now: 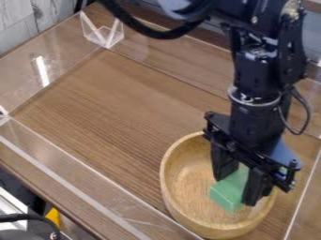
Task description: Put the green block in the brown bowl
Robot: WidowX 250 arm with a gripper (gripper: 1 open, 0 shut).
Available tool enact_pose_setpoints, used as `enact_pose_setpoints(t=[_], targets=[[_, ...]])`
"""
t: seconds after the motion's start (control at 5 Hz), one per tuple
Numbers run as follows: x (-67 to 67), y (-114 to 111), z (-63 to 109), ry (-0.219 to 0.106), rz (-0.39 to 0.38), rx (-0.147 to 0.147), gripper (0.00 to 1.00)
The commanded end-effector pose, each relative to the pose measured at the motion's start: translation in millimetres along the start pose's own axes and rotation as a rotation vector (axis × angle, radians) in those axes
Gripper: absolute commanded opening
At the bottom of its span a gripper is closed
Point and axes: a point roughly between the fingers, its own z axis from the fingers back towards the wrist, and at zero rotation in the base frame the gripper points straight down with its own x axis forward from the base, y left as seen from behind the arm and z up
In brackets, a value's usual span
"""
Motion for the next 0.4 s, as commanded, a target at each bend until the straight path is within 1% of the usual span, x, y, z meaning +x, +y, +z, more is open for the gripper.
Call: enact_pose_setpoints(t=[0.0, 0.2], targets=[[3.4, 1.0, 3.3, -0.020, 0.008, -0.007, 0.00], [3.5, 0.7, 0.9, -0.017, 0.009, -0.008, 0.00]])
